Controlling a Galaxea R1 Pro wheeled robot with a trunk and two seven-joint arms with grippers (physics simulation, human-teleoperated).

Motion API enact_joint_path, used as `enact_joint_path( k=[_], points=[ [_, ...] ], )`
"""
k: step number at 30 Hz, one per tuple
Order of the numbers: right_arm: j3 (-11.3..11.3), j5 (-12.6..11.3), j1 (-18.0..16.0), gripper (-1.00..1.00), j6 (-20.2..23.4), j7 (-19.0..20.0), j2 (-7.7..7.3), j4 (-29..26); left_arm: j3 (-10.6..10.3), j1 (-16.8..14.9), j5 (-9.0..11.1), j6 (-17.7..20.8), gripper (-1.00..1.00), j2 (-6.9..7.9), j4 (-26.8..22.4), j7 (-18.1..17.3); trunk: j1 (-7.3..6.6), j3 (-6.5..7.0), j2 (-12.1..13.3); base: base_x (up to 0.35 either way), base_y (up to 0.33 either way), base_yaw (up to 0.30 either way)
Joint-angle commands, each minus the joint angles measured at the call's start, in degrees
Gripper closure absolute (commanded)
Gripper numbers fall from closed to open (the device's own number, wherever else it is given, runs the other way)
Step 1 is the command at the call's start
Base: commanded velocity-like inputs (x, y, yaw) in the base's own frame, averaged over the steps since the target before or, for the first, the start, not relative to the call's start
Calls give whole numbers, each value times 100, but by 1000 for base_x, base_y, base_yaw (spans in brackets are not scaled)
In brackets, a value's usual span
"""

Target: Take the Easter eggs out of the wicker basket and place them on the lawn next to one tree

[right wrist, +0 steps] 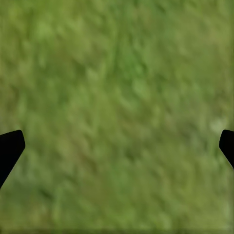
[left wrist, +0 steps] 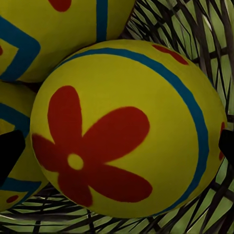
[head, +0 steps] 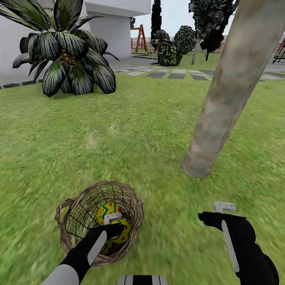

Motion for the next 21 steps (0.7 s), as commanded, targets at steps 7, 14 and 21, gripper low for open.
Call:
enact_joint_path(
  k=[7, 14, 21],
  points=[
    [2, 51, -2, -100, 26, 31, -1, -5, -21, -1, 61, 25, -100, 8, -10, 50, 4, -49, -5, 0, 0, 0],
    [2, 51, -2, -100, 26, 31, -1, -5, -21, 5, 61, 26, -100, 12, -10, 50, 9, -93, -7, 0, 0, 0],
    [2, 51, -2, -100, 26, 31, -1, -5, -21, 7, 61, 26, -100, 13, -10, 58, 9, -93, -7, 0, 0, 0]
  ],
)
